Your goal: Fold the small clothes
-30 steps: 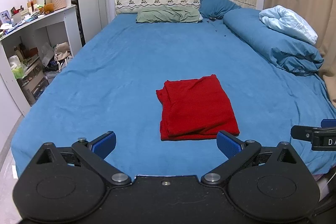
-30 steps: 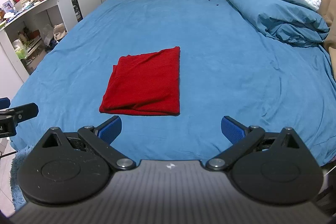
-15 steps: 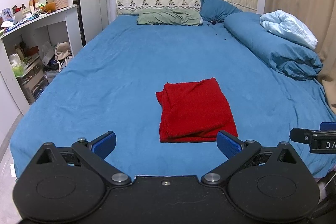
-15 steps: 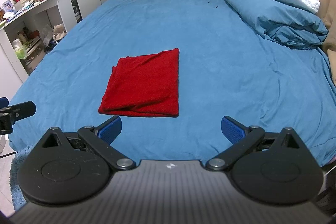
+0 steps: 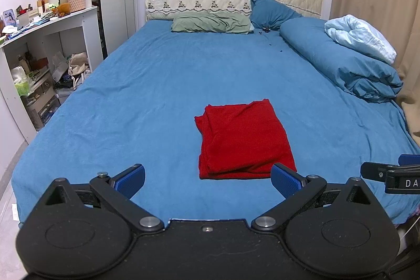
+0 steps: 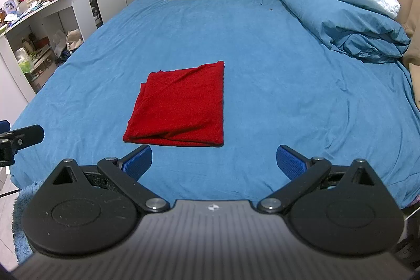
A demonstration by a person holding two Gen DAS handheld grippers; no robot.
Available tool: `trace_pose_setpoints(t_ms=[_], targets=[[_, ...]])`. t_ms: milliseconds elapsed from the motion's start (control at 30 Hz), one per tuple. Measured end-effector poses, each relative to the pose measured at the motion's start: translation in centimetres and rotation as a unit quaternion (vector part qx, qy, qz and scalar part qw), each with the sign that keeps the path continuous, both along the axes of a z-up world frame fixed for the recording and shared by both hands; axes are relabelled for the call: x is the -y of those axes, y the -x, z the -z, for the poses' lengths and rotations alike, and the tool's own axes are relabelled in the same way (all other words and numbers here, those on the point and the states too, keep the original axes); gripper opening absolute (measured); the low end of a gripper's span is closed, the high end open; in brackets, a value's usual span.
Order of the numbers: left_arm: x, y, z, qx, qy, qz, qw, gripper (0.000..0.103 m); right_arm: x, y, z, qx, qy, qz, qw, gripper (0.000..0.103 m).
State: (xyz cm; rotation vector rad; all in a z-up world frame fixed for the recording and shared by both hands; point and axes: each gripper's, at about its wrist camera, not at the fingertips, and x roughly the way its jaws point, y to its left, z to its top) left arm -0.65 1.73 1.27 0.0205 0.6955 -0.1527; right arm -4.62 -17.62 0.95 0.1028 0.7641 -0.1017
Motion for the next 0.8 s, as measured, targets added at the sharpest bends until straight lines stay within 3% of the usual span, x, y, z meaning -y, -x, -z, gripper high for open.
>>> trace_pose_setpoints(t_ms=[800], targets=[[0.26, -0.2, -0.15, 0.016, -0.002, -0.005, 0.9999, 0.103, -0.01, -0.23, -0.21, -0.001, -0.001, 0.0, 1.0, 0.103]])
